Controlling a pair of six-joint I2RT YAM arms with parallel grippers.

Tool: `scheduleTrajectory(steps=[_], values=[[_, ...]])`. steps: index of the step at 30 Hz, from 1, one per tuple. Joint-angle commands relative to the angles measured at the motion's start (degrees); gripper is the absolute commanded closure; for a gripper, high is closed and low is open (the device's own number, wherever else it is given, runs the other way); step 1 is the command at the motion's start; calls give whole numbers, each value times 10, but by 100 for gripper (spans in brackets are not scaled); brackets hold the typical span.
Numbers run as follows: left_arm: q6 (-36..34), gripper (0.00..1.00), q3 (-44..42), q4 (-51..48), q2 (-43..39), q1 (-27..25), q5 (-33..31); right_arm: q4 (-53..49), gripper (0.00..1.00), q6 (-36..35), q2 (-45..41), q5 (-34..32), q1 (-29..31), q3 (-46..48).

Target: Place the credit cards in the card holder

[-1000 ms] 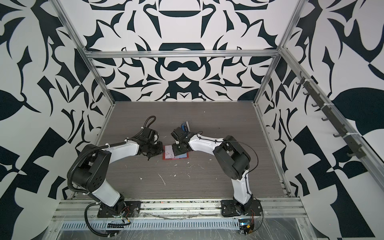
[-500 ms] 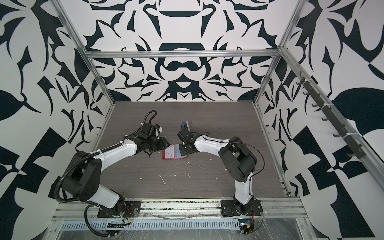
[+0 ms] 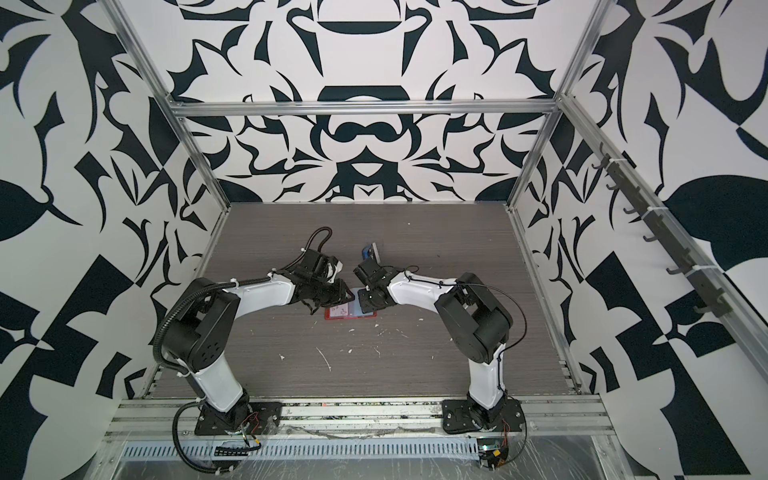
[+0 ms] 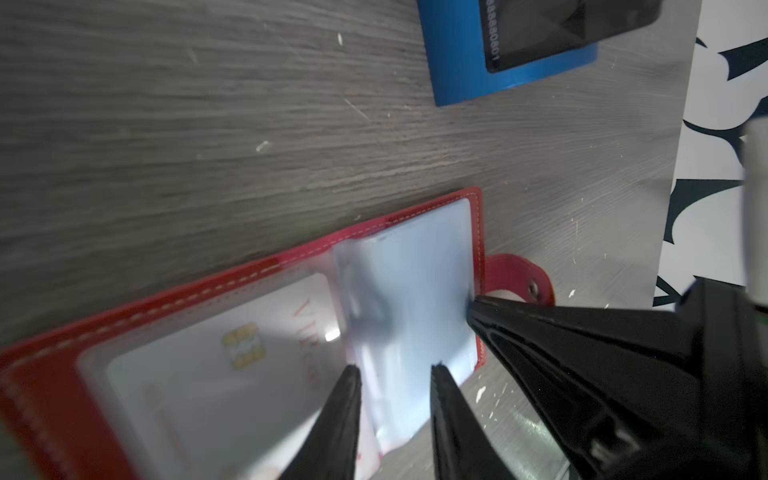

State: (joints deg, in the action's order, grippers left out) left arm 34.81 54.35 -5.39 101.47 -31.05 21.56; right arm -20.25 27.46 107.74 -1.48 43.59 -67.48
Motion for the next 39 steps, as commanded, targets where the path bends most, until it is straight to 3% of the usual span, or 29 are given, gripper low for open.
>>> scheduleTrajectory(steps=[1,21,33,39], values=[[6,68,18,9,15,-3,17,1,100,8,9,2,2,7],[18,74,35,18,60,-9,38,6,100,10,13,9,2,9],[18,99,31,10,40,-11,22,30,100,24,-32,-21,2,31],[18,100,18,12,12,-11,-1,43,100,33,-62,-36,1,48]])
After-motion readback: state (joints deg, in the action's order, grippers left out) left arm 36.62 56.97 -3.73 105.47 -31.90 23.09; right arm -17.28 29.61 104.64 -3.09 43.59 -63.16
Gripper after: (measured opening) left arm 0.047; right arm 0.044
